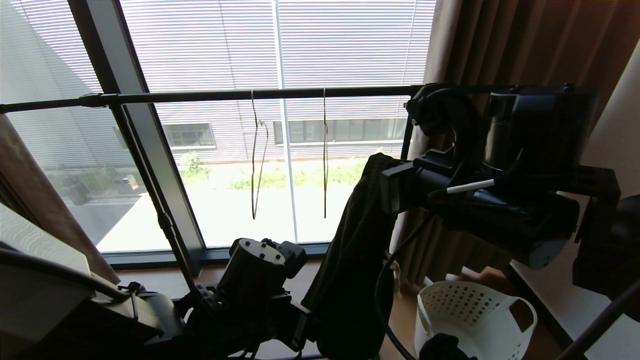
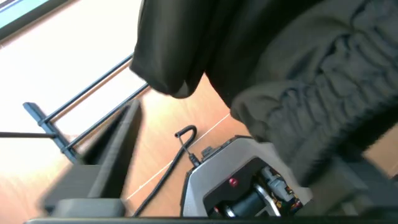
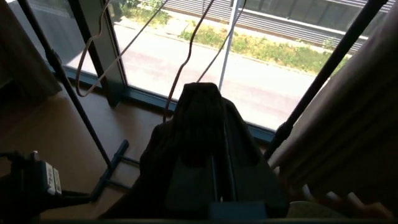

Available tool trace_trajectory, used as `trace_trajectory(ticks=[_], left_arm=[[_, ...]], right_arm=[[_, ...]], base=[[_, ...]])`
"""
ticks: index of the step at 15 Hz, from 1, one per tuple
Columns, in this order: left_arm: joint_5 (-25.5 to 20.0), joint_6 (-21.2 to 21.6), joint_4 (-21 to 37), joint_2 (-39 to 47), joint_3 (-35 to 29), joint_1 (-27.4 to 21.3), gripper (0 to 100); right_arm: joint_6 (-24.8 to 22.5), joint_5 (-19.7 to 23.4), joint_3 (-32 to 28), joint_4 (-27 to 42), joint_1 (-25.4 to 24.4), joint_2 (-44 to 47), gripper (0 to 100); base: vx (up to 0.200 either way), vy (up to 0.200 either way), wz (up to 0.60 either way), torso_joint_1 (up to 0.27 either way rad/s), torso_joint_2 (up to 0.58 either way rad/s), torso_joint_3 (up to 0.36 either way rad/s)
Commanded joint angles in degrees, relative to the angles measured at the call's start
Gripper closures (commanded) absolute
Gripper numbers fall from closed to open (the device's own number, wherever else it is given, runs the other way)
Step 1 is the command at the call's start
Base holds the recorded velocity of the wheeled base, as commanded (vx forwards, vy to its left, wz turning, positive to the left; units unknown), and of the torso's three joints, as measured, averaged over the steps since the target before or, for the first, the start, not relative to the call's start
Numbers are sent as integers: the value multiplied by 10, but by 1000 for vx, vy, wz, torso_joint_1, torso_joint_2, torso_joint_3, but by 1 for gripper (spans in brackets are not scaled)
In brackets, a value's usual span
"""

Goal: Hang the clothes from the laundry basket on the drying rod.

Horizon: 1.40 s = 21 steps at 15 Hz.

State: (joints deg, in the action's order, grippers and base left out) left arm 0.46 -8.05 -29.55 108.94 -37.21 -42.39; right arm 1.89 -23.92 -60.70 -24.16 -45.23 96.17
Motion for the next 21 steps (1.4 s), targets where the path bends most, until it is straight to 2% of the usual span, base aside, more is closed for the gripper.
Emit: trace_trajectory(ticks=[1, 6, 7, 9, 11, 12, 13, 15, 18, 21], left_arm=[[3, 0, 0, -40, 21, 0, 100], [27, 0, 4, -159, 83, 3, 100], [27, 0, 4, -159, 83, 3, 100], [28, 4, 27, -214, 69, 42, 100], [26, 11, 63, -222, 27, 79, 100], [26, 13, 66, -222, 21, 82, 100], [23, 22, 86, -222, -8, 95, 100], [23, 30, 90, -219, -28, 95, 100], [23, 31, 90, -219, -29, 95, 100], [23, 31, 90, -221, -29, 103, 100]], right_arm=[[7, 0, 19, -1, 17, -25, 100], [10, 2, 106, -4, 70, -98, 100], [10, 2, 106, -4, 70, -98, 100], [11, 5, 169, -4, 75, -129, 100], [11, 9, 197, -4, 75, -138, 100], [11, 11, 198, -4, 75, -140, 100], [12, 31, 211, -4, 75, -140, 100], [18, 48, 220, -7, 74, -138, 100], [30, 60, 261, -70, 73, -136, 100], [29, 62, 257, -77, 73, -136, 100]], base=[[0, 0, 0, 0, 0, 0], [0, 0, 0, 0, 0, 0], [0, 0, 0, 0, 0, 0], [0, 0, 0, 0, 0, 0], [0, 0, 0, 0, 0, 0], [0, 0, 0, 0, 0, 0], [0, 0, 0, 0, 0, 0], [0, 0, 0, 0, 0, 0], [0, 0, 0, 0, 0, 0], [0, 0, 0, 0, 0, 0]])
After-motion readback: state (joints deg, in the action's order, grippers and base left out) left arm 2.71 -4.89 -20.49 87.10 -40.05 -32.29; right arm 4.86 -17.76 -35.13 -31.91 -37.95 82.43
